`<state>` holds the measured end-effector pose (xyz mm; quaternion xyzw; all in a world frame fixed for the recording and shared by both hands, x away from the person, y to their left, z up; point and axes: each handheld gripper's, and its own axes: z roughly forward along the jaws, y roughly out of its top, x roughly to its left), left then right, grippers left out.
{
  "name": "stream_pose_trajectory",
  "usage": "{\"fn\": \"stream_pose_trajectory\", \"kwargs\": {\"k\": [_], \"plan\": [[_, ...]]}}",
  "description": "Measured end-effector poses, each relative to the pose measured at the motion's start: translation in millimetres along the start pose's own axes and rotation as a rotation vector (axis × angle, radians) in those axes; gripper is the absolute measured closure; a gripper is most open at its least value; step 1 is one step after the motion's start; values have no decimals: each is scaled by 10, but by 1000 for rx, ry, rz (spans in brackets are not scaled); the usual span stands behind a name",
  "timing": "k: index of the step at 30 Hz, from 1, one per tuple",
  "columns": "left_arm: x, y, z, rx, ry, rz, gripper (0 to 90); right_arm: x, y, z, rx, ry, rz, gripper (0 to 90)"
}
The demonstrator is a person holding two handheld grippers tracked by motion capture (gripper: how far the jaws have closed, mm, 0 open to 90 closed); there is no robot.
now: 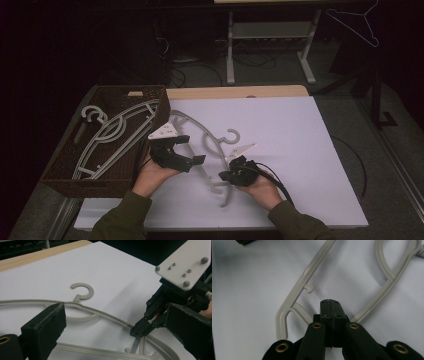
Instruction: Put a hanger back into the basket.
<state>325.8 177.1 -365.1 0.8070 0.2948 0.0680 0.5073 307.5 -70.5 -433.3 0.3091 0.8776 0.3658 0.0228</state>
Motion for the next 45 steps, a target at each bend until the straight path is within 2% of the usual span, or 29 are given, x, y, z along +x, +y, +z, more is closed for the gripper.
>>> {"fn": "stream_pose_trajectory", "kwargs": {"k": [3,5,9,13,14,19,21,26,27,29,30,32,34,35,37,39,41,42,44,45], "plan": [[2,-8,13,6,0,3,31,12,-9,26,34,-20,-3,898],[2,-10,19,12,4,5,31,0,-13,22,33,-16,-3,899],[7,-20,26,20,6,4,31,-17,-27,-18,52,-46,-20,899],[17,-26,23,26,11,5,31,-78,-68,-91,73,-103,-29,899],[17,-26,23,24,12,3,31,-114,-99,-129,75,-124,-27,899],[17,-30,40,27,14,0,35,-338,-255,-331,80,-168,18,899],[11,-32,50,30,15,1,37,-445,-322,-425,89,-203,31,899],[12,-39,74,42,18,9,40,-769,-521,-701,88,-277,78,898],[13,-38,85,39,22,7,45,-816,-547,-736,86,-287,70,899],[27,-30,110,42,32,9,68,-874,-603,-802,72,-277,111,898],[40,-19,137,43,37,7,99,-890,-616,-831,58,-272,128,898],[78,7,198,50,52,23,184,-908,-602,-918,-9,-245,149,896],[130,36,271,68,72,39,290,-890,-575,-963,-49,-247,145,884],[163,53,319,65,76,38,377,-880,-564,-981,-65,-245,148,857],[265,104,453,76,85,26,538,-868,-557,-1001,-90,-233,145,754],[351,146,572,84,102,34,704,-866,-555,-999,-113,-232,150,646],[458,187,715,123,133,49,853,-858,-549,-997,-127,-241,144,562],[516,199,785,135,149,41,900,-849,-544,-997,-126,-238,145,556],[633,215,917,160,164,32,900,-847,-543,-990,-132,-239,133,531],[694,223,976,180,180,54,900,-848,-542,-988,-131,-237,127,530]]}}
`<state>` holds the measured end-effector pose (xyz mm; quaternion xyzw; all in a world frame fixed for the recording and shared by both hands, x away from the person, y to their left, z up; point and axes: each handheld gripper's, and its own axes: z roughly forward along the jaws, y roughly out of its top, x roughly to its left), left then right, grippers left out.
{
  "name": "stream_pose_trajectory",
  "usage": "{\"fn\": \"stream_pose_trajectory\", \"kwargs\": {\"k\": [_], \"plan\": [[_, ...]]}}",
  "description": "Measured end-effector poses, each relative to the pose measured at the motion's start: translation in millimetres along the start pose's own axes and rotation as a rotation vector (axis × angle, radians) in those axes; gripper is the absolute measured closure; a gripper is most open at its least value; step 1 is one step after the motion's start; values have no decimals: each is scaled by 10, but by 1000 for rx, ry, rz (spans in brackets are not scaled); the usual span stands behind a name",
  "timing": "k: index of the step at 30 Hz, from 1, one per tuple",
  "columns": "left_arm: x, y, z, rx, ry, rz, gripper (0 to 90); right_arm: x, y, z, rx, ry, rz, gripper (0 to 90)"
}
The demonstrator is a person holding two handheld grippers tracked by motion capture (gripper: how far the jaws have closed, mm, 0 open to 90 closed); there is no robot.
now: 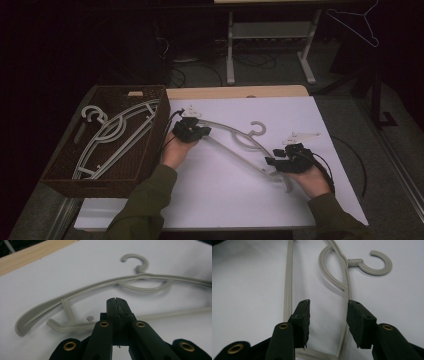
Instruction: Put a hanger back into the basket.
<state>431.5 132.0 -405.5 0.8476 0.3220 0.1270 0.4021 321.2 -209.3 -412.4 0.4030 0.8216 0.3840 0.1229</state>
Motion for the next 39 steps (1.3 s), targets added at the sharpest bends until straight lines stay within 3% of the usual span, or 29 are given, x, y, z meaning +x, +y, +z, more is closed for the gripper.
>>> {"fn": "stream_pose_trajectory", "kwargs": {"k": [5,6,8,15,19,27,39], "plan": [[154,30,287,57,57,-9,900,13,4,-1,-9,3,0,507],[191,33,321,93,82,19,900,13,4,-3,-10,4,0,505],[220,17,374,106,79,-3,900,4,4,-7,-16,3,-8,500],[196,-15,408,136,69,-12,900,-2,6,-16,-28,8,-10,486],[158,-34,319,198,63,-3,900,9,7,-25,-35,7,-3,475],[-66,-265,15,238,40,-4,900,5,11,-58,-57,3,1,470],[-479,-693,-495,251,-97,-45,900,31,16,-69,-66,7,-13,456]]}}
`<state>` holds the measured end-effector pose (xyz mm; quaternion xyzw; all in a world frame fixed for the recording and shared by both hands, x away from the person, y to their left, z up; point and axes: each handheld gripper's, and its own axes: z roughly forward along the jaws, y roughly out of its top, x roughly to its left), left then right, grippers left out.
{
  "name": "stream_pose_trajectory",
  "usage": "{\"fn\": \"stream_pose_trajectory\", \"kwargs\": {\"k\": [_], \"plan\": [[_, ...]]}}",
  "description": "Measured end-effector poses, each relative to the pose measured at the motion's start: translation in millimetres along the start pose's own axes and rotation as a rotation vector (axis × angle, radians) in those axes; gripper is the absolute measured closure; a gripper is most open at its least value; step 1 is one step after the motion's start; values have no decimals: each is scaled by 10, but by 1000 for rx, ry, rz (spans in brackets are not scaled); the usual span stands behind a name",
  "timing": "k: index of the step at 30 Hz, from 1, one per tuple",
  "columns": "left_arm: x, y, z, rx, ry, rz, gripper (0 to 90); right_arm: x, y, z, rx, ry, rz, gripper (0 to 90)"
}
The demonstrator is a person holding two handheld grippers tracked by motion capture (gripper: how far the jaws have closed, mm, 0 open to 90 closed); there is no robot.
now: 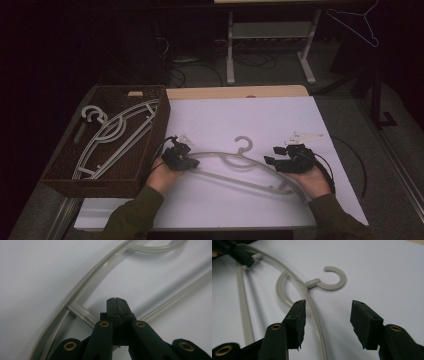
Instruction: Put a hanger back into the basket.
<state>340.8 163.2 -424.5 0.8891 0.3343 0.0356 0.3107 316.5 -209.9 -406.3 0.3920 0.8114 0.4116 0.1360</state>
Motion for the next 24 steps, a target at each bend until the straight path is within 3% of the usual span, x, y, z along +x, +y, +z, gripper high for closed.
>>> {"fn": "stream_pose_trajectory", "kwargs": {"k": [2,5,8,11,14,17,22,24], "plan": [[-112,-99,-63,-9,-26,-9,900,5,-1,-8,-4,6,-3,454],[-237,-204,-117,4,-53,12,900,22,-5,-20,-6,8,-5,454],[-268,-236,-166,-2,-60,22,900,34,-4,-23,-2,9,-4,452],[-255,-191,-224,-56,-61,10,900,39,-3,-29,-6,17,-9,440],[-231,-86,-261,-109,-63,23,813,65,-14,-61,-8,35,1,432],[-199,55,-232,-135,-46,87,700,95,-42,-127,-12,43,2,449],[-139,235,-121,-172,-73,113,566,131,-173,-269,19,63,25,651],[-115,277,-67,-182,-93,95,536,155,-267,-331,39,76,33,749]]}}
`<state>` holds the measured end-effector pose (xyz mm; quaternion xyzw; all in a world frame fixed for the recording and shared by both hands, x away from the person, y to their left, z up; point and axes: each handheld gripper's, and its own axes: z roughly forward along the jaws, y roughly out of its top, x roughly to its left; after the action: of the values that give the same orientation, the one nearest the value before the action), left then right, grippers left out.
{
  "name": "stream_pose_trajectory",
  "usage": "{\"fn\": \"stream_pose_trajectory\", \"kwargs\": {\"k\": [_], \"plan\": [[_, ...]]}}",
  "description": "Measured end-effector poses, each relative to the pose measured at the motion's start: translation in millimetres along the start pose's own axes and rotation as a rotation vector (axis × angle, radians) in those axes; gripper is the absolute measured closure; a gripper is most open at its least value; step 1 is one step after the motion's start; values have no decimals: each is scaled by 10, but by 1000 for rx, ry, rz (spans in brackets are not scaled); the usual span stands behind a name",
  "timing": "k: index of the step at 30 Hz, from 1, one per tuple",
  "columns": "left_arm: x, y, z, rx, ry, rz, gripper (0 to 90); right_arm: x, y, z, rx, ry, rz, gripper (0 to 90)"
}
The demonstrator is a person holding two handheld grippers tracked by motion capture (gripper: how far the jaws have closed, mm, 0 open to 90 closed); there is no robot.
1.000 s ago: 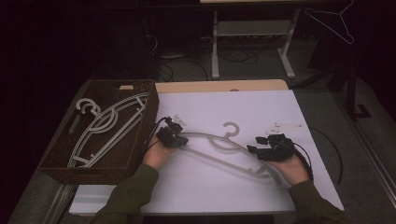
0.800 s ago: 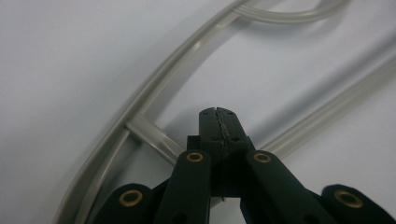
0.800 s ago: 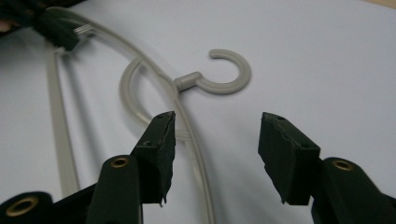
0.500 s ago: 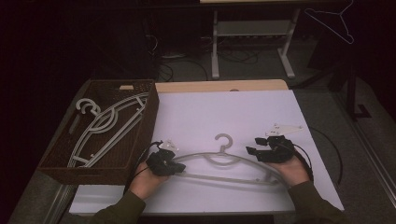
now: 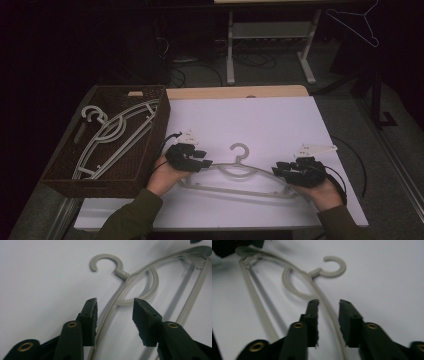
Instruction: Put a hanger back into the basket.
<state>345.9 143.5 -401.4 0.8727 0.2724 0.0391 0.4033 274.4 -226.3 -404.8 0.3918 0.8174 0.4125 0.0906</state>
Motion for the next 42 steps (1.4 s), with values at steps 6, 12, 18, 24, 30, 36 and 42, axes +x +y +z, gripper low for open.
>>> {"fn": "stream_pose_trajectory", "kwargs": {"k": [6,12,18,24,30,36,42], "plan": [[79,10,114,-6,-8,-16,425,146,-145,-44,53,52,-27,896],[101,-5,152,-11,-23,-36,344,243,-235,-77,101,81,-45,897],[127,-21,193,10,-17,-35,334,233,-342,-93,123,77,-29,898],[125,-33,255,36,-15,-23,352,227,-379,-94,135,81,-20,899],[79,-35,343,94,-28,39,384,243,-409,-98,145,80,-5,899],[49,-26,392,152,-25,126,478,243,-431,-98,147,82,0,900],[11,-30,426,167,-36,133,595,240,-439,-112,142,78,6,899]]}}
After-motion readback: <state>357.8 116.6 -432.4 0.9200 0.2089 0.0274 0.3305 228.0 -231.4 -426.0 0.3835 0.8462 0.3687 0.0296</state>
